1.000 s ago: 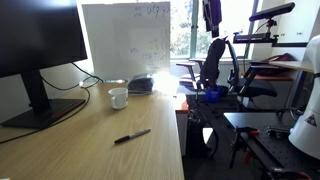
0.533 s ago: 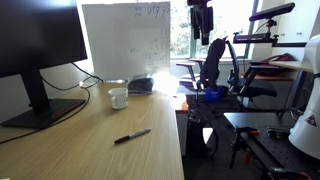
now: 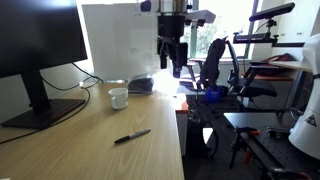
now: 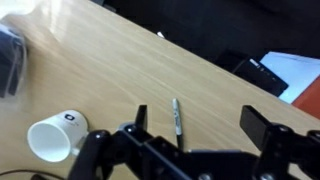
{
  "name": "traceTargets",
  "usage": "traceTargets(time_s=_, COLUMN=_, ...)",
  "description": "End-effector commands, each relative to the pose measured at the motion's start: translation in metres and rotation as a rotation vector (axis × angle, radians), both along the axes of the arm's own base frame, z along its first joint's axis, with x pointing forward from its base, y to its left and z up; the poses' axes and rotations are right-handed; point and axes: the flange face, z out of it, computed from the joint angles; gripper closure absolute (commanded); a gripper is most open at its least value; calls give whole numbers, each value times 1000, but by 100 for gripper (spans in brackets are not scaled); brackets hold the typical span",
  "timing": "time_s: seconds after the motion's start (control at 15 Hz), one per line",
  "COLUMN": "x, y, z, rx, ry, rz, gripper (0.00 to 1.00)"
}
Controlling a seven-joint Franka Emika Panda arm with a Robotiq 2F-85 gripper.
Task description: Put the pen inside the white mug
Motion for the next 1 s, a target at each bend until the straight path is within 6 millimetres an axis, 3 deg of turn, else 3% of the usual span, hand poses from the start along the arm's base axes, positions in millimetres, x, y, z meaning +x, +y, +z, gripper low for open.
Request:
traceTargets(time_s=0.0, x=33, y=11, z=-28, rx=39, ry=0, rz=82, gripper=0)
traceTargets(time_s=0.2, x=56, y=22, z=-54, rx=73, ry=-2, rz=152, gripper=0)
traceTargets(time_s=0.47, x=77, y=33, z=-70, rx=116, ry=9, rz=135, gripper=0)
traceTargets(time_s=0.93, x=79, y=30, z=-77, rx=112, ry=2, rz=152, gripper=0)
